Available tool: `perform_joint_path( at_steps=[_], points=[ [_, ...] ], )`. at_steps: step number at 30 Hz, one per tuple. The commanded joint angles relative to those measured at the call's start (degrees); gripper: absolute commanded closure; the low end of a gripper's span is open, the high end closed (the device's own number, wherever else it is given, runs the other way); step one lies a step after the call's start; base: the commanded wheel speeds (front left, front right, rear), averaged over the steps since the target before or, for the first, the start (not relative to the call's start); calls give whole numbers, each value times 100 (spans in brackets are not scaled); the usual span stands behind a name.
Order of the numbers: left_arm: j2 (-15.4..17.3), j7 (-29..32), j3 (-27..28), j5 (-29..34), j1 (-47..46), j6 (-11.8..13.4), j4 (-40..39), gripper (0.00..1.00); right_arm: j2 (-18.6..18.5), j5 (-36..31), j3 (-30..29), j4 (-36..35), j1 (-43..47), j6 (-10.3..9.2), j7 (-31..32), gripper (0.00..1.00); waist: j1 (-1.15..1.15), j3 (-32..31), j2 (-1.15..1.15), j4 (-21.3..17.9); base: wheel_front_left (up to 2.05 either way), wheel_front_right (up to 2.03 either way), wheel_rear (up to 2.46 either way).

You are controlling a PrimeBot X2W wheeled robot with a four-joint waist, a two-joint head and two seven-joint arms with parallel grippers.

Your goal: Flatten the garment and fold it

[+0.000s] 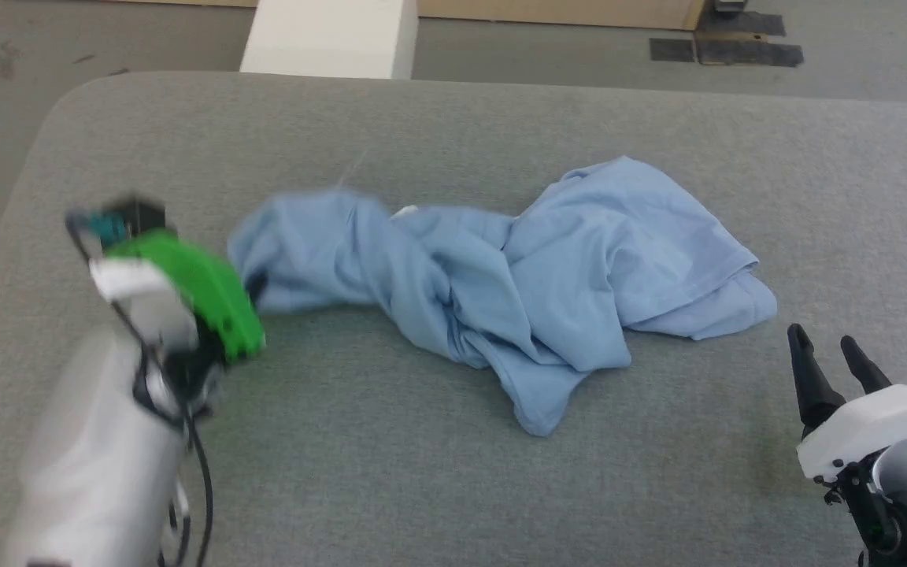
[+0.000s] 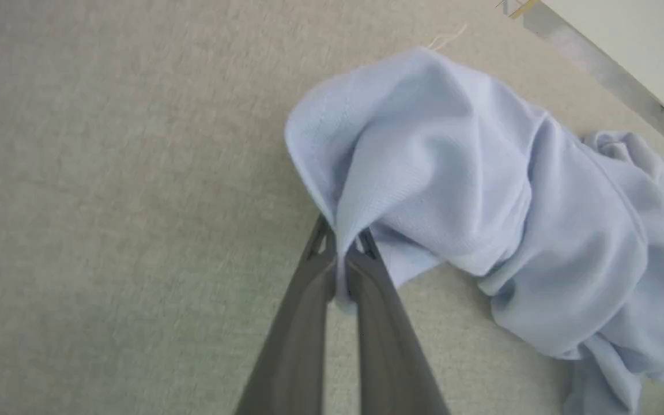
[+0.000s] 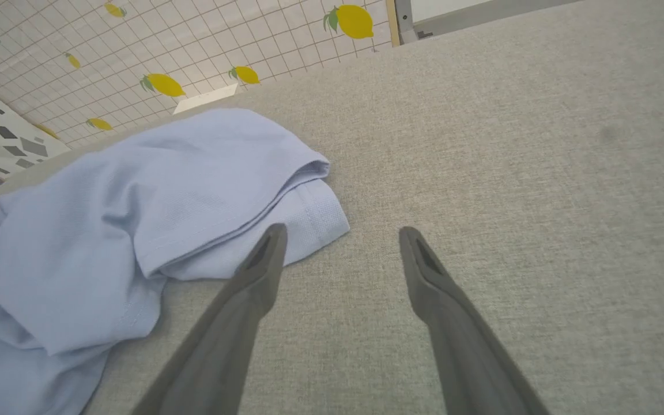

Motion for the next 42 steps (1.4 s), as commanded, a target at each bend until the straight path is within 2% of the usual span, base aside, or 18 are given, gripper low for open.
perform_joint_path(
  at_steps=[1, 9, 10, 11, 14, 17, 20, 24, 28, 32, 36, 42],
  points=[
    [7, 9, 32, -130, 377, 75, -60, 100, 2, -36, 5, -51, 85, -6, 26, 0, 0, -93, 0, 152, 0, 0, 0],
    [-195, 68, 96, -519, 1625, 208, -186, 100, 2, -6, 133, -115, 19, -6, 86, 0, 0, -30, 0, 123, 0, 0, 0],
    [-191, 11, 125, -531, 1691, 210, -215, 64, 2, -4, 149, -112, 9, -6, 88, 0, 0, -28, 0, 113, 0, 0, 0],
    [-184, -77, 169, -538, 1724, 206, -257, 0, 2, -3, 157, -109, 4, -6, 88, 0, 0, -29, 0, 106, 0, 0, 0],
    [-160, -519, 411, -596, 1791, 103, -543, 0, 2, -6, 152, -94, 14, -6, 81, 0, 0, -59, 0, 89, 0, 0, 0],
    [-135, -1314, 720, -596, 1856, -235, -1071, 0, 2, -5, 143, -74, 51, -6, 67, 0, 0, -109, 0, 75, 0, 0, 0],
    [-17, -2120, 894, -316, 2062, -437, -1525, 0, 2, 10, 134, -46, 100, -6, 46, 0, 0, -169, 0, 59, 0, 0, 0],
    [60, -3222, 1046, 244, 2390, -455, -1922, 0, 2, 30, 128, -22, 152, -6, 20, 0, 0, -223, 0, 46, 0, 0, 0],
    [-24, -3995, 993, 777, 2696, -360, -1986, 0, 2, 25, 115, -18, 195, -6, 24, 0, 0, -244, 0, 53, 0, 0, 0],
    [-165, -4241, 945, 1219, 2850, -279, -1953, 0, 2, -49, 109, -52, 183, -6, 137, 0, 0, -237, 0, 79, 0, 0, 0],
    [-313, -4293, 994, 1505, 2900, -249, -1977, 0, -10, -280, 146, -183, -45, -6, 501, 0, 0, -160, 0, 103, 0, 0, 0],
    [-502, -4304, 1103, 1745, 2804, -375, -2074, 0, -520, -546, 527, -182, -920, -6, 1571, 0, 0, 103, 0, 173, 0, 0, 0]
  ],
)
